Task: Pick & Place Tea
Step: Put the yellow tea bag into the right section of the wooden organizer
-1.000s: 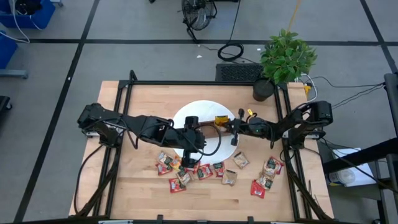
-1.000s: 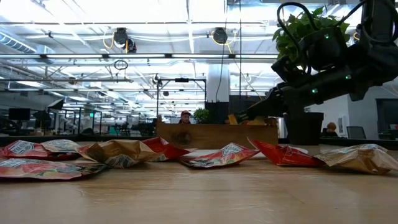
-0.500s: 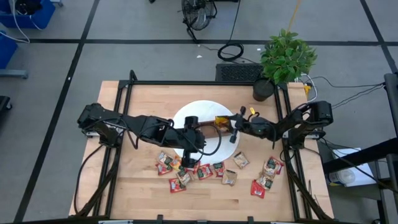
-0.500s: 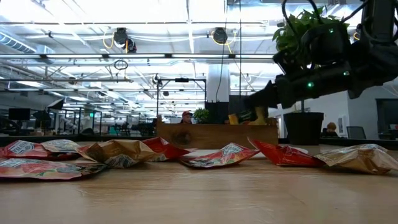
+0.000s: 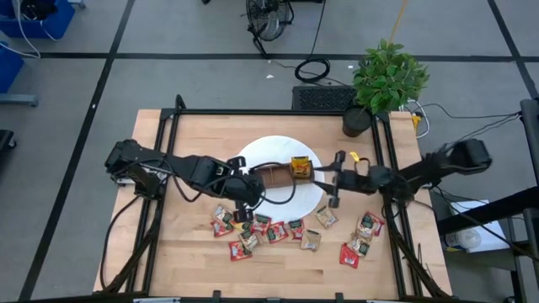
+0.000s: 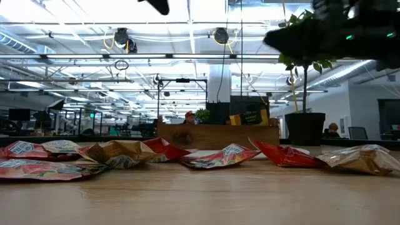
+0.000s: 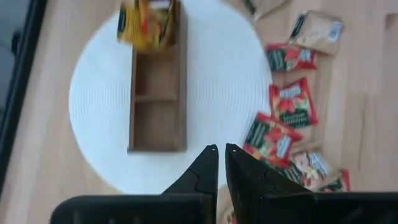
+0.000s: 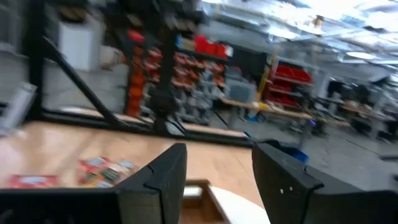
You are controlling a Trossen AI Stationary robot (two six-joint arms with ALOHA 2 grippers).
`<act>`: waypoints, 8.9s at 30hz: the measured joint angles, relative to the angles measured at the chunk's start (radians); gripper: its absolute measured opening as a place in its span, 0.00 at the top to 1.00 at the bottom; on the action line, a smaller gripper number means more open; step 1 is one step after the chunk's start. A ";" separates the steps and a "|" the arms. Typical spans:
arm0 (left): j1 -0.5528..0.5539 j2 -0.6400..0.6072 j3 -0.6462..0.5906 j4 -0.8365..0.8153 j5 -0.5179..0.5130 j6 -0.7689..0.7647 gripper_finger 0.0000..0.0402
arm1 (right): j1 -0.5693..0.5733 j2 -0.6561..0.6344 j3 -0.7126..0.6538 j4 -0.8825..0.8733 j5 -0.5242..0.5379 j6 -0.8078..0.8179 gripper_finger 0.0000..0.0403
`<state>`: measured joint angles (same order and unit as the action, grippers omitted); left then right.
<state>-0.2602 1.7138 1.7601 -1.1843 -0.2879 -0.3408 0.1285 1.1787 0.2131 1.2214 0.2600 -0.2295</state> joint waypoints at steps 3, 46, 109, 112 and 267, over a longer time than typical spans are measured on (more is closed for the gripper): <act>-0.010 0.000 -0.024 0.003 -0.002 -0.082 0.91 | 0.041 -0.110 -0.022 -0.070 0.000 0.000 0.58; 0.088 0.001 -0.612 0.380 0.315 -0.632 0.91 | 0.064 -0.253 -0.068 -0.206 0.005 0.045 0.59; 0.129 0.182 -0.610 0.492 0.501 -0.167 0.98 | 0.063 -0.253 -0.067 -0.207 0.001 0.057 0.59; 0.114 0.179 -0.597 0.475 0.490 -0.161 0.99 | 0.064 -0.253 -0.067 -0.204 0.001 0.057 0.59; -0.054 -0.172 -0.542 0.995 -0.569 0.362 0.80 | -0.146 0.249 0.670 -1.584 0.113 -0.247 1.00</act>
<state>-0.3145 1.5414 1.2182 -0.1890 -0.8574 0.0212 -0.0177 1.4273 0.8833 -0.3623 0.3731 -0.4766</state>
